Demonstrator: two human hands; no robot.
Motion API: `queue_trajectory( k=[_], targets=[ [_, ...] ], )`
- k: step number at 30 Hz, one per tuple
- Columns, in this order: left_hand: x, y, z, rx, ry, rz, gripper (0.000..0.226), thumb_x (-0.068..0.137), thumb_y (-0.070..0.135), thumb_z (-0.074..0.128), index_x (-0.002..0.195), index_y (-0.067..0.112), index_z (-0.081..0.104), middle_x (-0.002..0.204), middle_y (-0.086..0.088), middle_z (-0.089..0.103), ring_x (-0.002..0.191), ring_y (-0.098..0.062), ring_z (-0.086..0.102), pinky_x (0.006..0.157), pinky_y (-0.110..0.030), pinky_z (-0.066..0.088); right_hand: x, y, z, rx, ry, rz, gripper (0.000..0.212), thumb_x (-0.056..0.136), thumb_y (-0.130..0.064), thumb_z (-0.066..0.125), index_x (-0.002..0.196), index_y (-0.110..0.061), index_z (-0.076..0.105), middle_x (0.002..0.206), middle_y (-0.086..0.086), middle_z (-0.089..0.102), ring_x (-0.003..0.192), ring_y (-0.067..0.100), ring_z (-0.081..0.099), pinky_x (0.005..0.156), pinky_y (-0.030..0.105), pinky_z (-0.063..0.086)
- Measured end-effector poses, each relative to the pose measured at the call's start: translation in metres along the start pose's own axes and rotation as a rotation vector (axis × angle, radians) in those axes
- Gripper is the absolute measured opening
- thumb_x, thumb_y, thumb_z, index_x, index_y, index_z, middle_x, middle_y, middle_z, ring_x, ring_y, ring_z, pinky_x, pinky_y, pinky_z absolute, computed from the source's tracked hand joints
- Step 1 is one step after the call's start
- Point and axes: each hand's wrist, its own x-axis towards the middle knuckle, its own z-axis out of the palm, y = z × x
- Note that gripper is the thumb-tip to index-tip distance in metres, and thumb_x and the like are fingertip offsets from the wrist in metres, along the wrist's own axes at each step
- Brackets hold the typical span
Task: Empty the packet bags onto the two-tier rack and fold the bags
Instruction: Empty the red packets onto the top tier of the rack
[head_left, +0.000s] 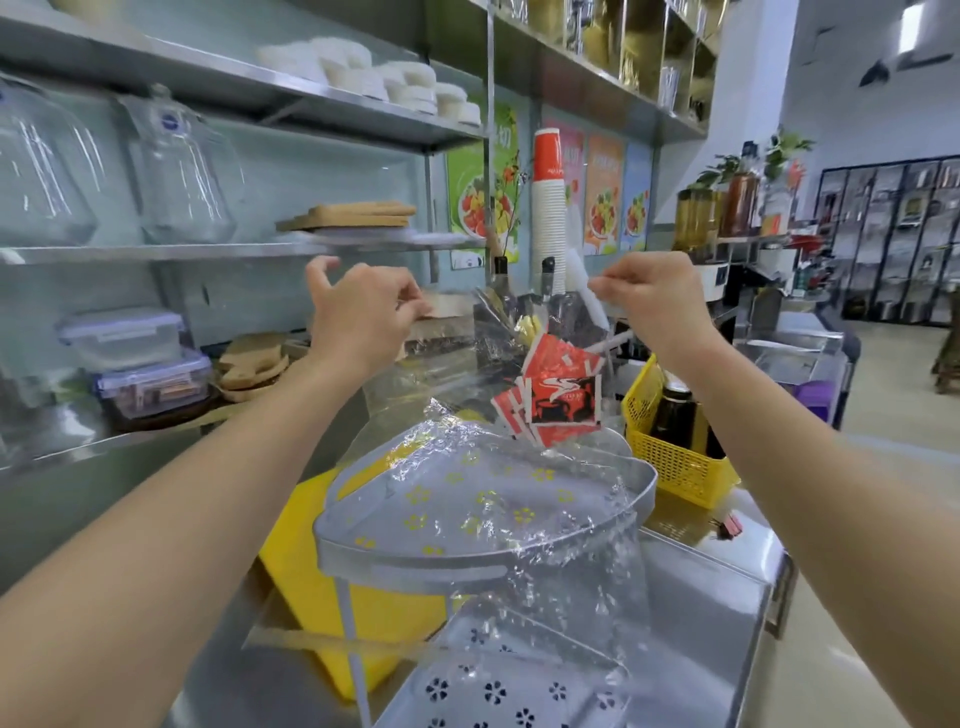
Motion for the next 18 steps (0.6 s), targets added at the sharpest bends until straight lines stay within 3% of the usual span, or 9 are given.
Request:
queue_trajectory(
  k=[5, 9, 11, 15, 18],
  targets=[
    [0.01, 0.002, 0.008, 0.12, 0.027, -0.011, 0.025, 0.092, 0.032, 0.05, 0.083, 0.016, 0.066, 0.086, 0.0, 0.07, 0.092, -0.021, 0.058, 0.106, -0.045, 0.015, 0.011, 0.002, 0.011, -0.037, 0.016, 0.016, 0.018, 0.082, -0.015, 0.065, 0.092, -0.001, 0.072, 0.078, 0.004, 0.064, 0.074, 0.018, 0.057, 0.071, 0.025, 0.043],
    [0.026, 0.008, 0.003, 0.142, 0.107, -0.013, 0.025, 0.091, 0.033, 0.049, 0.083, 0.015, 0.065, 0.085, -0.002, 0.069, 0.088, -0.023, 0.058, 0.102, -0.043, 0.021, 0.026, 0.0, 0.009, 0.031, 0.03, 0.015, 0.013, 0.08, -0.013, 0.067, 0.088, -0.003, 0.072, 0.057, -0.01, 0.057, 0.056, 0.003, 0.05, 0.059, 0.016, 0.038],
    [0.025, 0.005, 0.003, 0.089, 0.068, -0.013, 0.025, 0.091, 0.034, 0.051, 0.082, 0.015, 0.064, 0.084, -0.002, 0.069, 0.089, -0.023, 0.057, 0.1, -0.042, 0.02, 0.026, 0.004, 0.007, 0.085, 0.024, 0.002, 0.005, 0.078, -0.012, 0.069, 0.08, -0.009, 0.071, 0.046, -0.018, 0.056, 0.047, -0.004, 0.049, 0.057, 0.016, 0.039],
    [0.006, -0.014, 0.008, -0.025, -0.12, 0.017, 0.024, 0.088, 0.036, 0.054, 0.077, 0.017, 0.062, 0.081, 0.002, 0.064, 0.093, -0.022, 0.053, 0.101, -0.042, 0.018, 0.007, 0.023, 0.011, 0.156, -0.068, 0.032, 0.008, 0.079, -0.016, 0.069, 0.082, -0.008, 0.069, 0.061, -0.002, 0.06, 0.052, 0.0, 0.054, 0.06, 0.018, 0.047],
    [-0.009, -0.026, 0.012, -0.024, -0.145, 0.004, 0.019, 0.084, 0.035, 0.06, 0.075, 0.019, 0.064, 0.095, 0.0, 0.062, 0.103, -0.023, 0.049, 0.097, -0.041, 0.019, -0.011, 0.04, 0.016, 0.24, -0.163, 0.098, 0.004, 0.08, -0.02, 0.068, 0.081, -0.016, 0.068, 0.07, -0.002, 0.064, 0.058, -0.002, 0.057, 0.059, 0.012, 0.046]
  ],
)
